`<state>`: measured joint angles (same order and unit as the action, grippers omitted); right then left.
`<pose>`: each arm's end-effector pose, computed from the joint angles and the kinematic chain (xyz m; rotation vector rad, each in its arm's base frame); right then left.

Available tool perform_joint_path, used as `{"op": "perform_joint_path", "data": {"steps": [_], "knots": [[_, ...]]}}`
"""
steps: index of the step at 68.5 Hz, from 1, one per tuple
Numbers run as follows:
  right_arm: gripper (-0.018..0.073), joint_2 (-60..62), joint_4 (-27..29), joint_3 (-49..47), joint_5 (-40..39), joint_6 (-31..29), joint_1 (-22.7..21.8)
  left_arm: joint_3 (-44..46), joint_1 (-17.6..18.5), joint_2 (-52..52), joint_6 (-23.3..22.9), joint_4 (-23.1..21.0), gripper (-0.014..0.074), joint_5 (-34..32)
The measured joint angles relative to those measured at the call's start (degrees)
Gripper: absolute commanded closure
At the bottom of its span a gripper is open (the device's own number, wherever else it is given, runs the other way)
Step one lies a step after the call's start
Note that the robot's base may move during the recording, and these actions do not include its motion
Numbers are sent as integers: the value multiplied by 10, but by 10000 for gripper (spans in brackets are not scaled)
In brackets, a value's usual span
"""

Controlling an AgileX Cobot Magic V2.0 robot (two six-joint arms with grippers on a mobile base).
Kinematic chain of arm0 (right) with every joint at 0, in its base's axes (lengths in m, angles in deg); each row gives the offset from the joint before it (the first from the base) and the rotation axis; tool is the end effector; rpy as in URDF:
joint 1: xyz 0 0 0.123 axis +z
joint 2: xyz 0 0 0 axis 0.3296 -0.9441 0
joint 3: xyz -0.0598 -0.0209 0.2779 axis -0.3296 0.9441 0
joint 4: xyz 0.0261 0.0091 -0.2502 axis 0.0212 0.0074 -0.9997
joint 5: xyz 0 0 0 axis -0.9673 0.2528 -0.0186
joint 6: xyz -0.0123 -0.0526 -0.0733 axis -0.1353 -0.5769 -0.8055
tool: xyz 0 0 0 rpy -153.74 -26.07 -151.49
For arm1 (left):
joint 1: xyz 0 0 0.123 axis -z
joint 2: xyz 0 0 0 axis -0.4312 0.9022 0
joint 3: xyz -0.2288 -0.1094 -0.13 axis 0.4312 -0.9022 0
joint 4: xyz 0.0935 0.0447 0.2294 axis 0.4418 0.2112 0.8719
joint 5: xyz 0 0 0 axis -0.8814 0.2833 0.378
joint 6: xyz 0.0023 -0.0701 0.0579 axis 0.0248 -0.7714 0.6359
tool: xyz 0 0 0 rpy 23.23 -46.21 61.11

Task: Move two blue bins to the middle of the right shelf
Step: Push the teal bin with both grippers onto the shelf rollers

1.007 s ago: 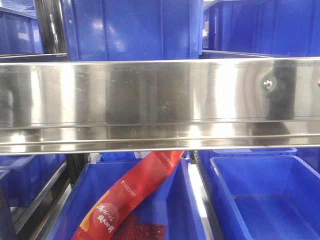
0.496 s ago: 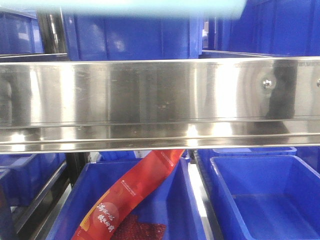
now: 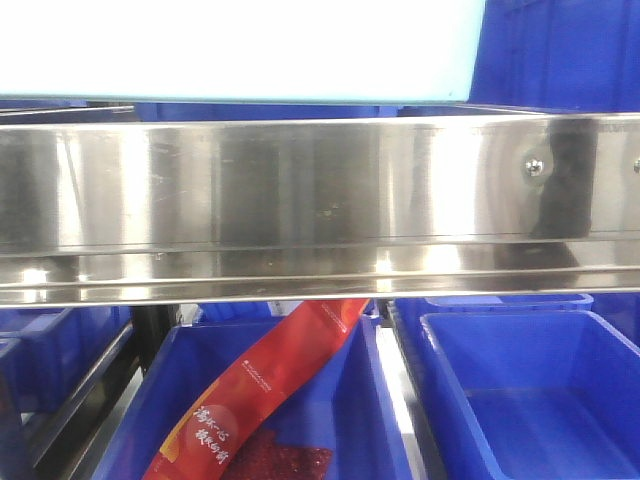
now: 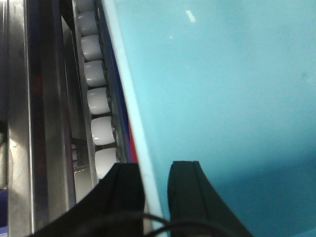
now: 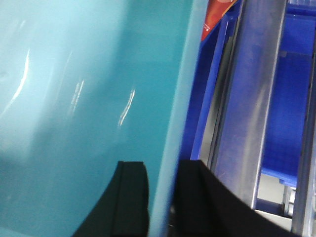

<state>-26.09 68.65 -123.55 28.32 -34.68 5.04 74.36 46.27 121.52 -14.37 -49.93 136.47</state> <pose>0.3204 0.1642 0.3862 -0.3799 2.5674 0.4855 0.2905 -0.1090 0.4111 0.3354 2.5464 -0.1624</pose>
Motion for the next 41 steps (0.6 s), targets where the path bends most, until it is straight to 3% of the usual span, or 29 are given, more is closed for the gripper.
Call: {"op": "perform_joint_path", "data": {"steps": [9,15,24,34,37,41], "knots": [[43,0,8,-2,-34,-1,2,1,1,0,7,-26,95,-27],[32,1,9,-2,-46,-2,4,1,3,0,10,-35,-23,-39],[89,8,3,-12,-50,-2,4,1,3,-5,11,-35,9,-43],[237,38,-25,-34,-56,-2,4,8,3,-28,11,-35,57,-45],[291,50,-34,-39,-57,-2,4,11,3,-40,11,-35,100,-45],[382,68,-54,-42,-58,-2,4,14,3,-56,12,-35,223,-46]]}}
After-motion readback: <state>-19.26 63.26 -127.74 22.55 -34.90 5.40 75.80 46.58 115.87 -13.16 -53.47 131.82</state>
